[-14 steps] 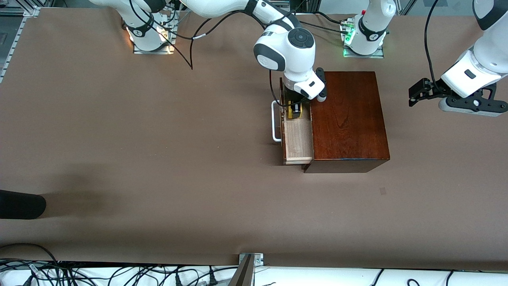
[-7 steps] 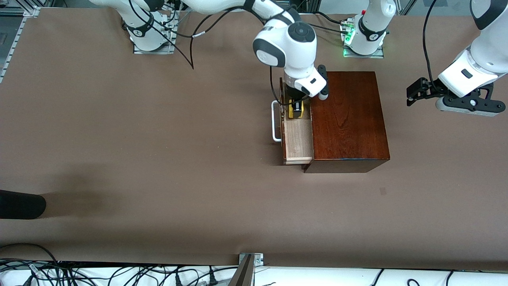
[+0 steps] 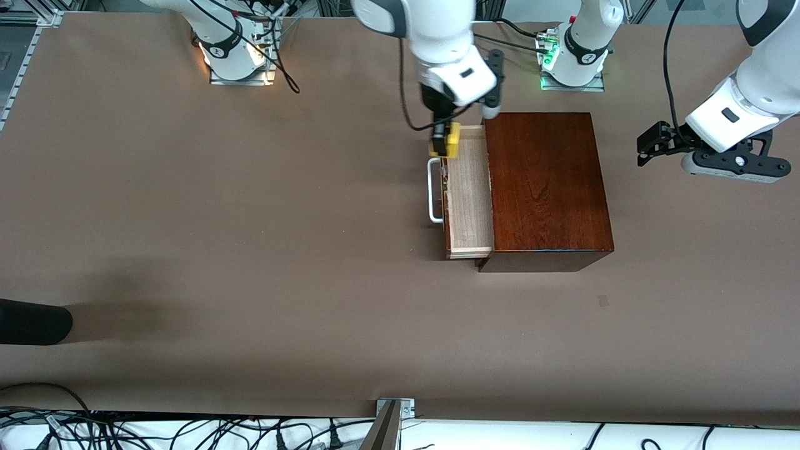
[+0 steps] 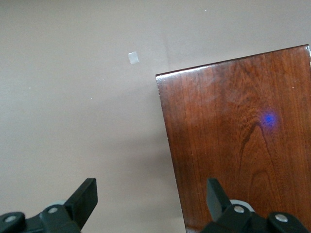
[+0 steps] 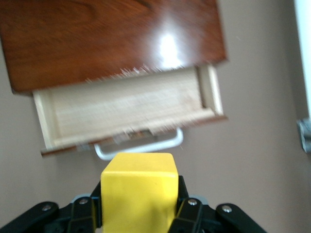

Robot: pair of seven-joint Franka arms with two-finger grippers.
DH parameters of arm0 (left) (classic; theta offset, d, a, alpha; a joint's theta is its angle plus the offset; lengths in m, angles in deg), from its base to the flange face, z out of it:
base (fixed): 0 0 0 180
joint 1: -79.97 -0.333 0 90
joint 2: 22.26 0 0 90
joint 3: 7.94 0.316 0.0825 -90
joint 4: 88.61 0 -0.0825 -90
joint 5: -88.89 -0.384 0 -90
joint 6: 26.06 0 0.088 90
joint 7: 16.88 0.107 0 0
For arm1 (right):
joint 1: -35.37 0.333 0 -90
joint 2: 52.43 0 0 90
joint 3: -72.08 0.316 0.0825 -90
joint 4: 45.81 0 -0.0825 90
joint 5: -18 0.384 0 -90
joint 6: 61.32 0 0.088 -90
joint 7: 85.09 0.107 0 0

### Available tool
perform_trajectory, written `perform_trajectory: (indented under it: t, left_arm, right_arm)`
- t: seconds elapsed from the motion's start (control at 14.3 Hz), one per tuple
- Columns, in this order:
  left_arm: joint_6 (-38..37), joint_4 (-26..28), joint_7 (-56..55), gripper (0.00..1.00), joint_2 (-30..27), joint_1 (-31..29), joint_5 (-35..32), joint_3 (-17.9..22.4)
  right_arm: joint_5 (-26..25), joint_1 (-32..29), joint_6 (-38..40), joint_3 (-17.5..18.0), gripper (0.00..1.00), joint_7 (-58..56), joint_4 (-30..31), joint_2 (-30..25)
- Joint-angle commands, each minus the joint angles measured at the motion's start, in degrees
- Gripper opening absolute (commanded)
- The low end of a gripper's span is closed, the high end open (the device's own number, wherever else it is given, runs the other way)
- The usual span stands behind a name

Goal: Open drawer, take yellow block, close drawer
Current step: 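Lift the yellow cube out of the drawer with the right gripper, then lower the cube with the right gripper while the left gripper reaches the drawer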

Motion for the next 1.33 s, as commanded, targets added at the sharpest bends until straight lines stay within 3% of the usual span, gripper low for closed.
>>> perform_trajectory:
  t: [0.0,0.14,0.35,0.63,0.91,1.05,1.26]
  left_arm:
    - [-1.3,-1.3,1.4,1.0,0.2,0.0,0.5,-1.4]
    - [-2.8,-1.4,5.9,1.0,0.2,0.7,2.2,-2.7]
    - [-2.8,-1.4,10.7,1.0,1.4,2.6,3.2,-7.8]
    - [-4.4,-4.6,9.6,1.0,6.2,5.6,8.3,-15.5]
    - [-5.3,-16.6,9.1,1.0,19.0,10.5,11.7,-20.9]
    - [-5.3,-21.5,9.6,1.0,25.8,13.9,13.2,-21.0]
    - [-2.4,-25.6,16.3,1.0,32.8,18.1,13.1,-20.8]
  right_arm:
    - [4.4,-7.9,4.8,0.3,0.0,0.3,1.8,-4.4]
    - [5.8,-14.1,6.4,0.1,0.0,0.4,1.8,-5.6]
    - [8.4,-22.7,6.9,-0.4,0.0,0.4,3.0,-8.3]
    - [13.5,-33.7,6.1,-1.9,0.0,1.0,20.0,-17.5]
    - [13.7,-35.0,3.7,-10.8,0.0,1.0,30.3,-20.2]
    - [12.9,-35.3,-1.1,-12.9,0.0,6.9,36.5,-20.9]
    - [11.9,-35.3,-8.4,-13.1,0.0,14.7,44.8,-22.3]
